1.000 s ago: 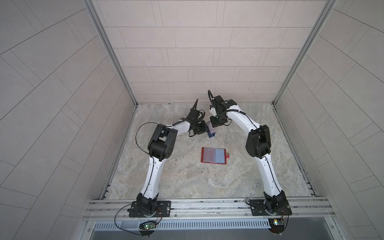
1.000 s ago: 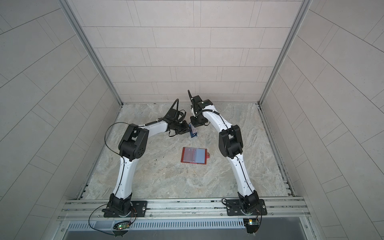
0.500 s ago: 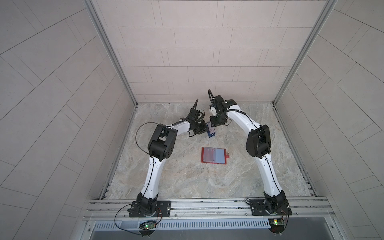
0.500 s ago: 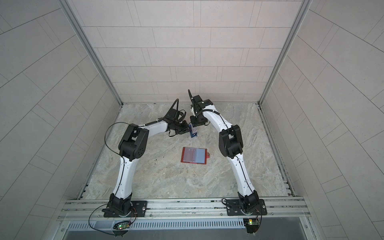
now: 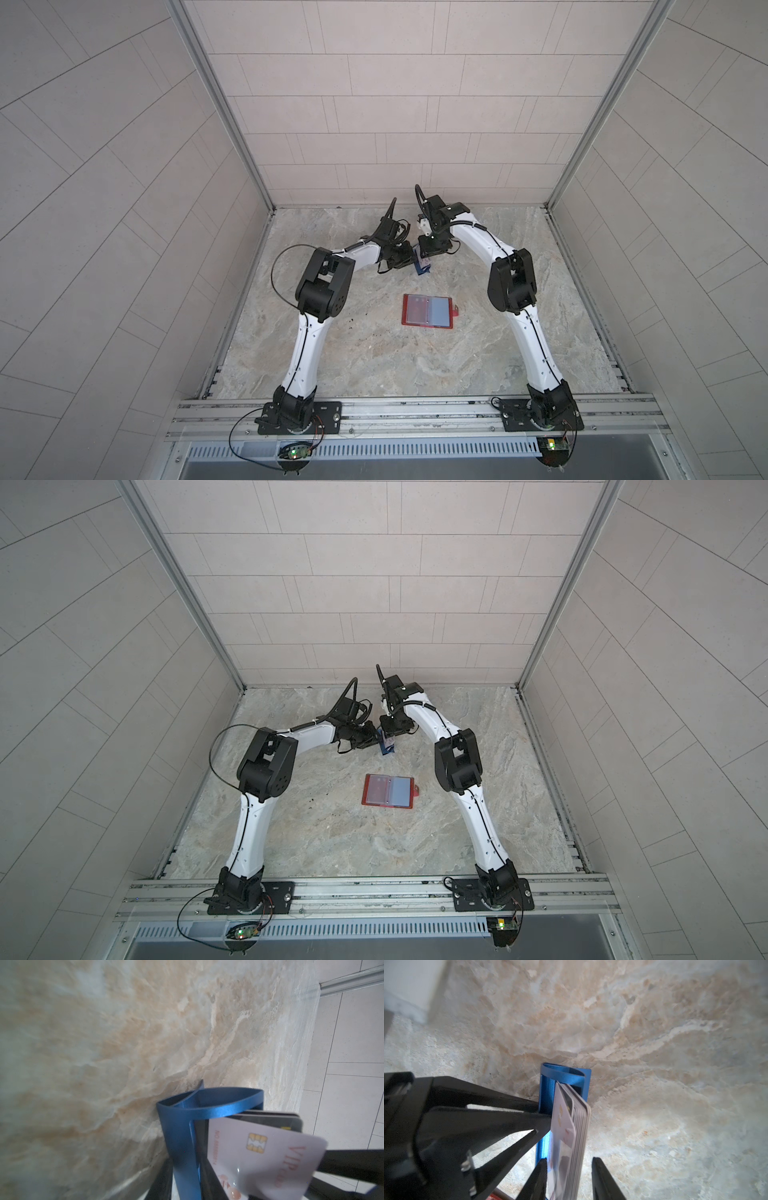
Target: Put the credit cards into the card holder
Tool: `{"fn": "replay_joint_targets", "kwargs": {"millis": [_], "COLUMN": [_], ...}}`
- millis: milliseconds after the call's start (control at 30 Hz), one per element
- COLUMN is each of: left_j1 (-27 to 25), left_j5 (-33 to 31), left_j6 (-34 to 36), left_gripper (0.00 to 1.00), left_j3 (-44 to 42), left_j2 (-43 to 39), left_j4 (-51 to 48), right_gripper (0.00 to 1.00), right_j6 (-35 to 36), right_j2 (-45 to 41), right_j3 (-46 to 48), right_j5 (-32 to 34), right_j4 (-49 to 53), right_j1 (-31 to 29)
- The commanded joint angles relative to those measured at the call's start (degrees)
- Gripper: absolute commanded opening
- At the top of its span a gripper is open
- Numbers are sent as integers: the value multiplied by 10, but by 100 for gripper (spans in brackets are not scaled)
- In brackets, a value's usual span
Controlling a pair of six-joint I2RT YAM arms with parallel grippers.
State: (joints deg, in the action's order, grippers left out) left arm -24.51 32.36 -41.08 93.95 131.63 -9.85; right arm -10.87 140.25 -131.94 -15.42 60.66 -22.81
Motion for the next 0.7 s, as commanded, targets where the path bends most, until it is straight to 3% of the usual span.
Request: {"fn": "replay_joint_targets", "kwargs": {"millis": [0, 367, 667], "left_j1": [-2, -1, -1], "left_j5": [-10, -11, -11], "left_j6": [9, 11, 11], "left_gripper": [26, 26, 26], "left_j3": [-14, -15, -17], "left_j2": [29, 31, 32], "left_j4": [-41, -43, -42], "right_gripper": [38, 34, 33], "right_j6": [1, 5, 7], "right_j2": [8, 2, -20], "right_j3": [-10, -32, -32], "right_j5": [19, 63, 55], "right_j4": [7, 36, 39], "right_j1": [1, 1, 1]}}
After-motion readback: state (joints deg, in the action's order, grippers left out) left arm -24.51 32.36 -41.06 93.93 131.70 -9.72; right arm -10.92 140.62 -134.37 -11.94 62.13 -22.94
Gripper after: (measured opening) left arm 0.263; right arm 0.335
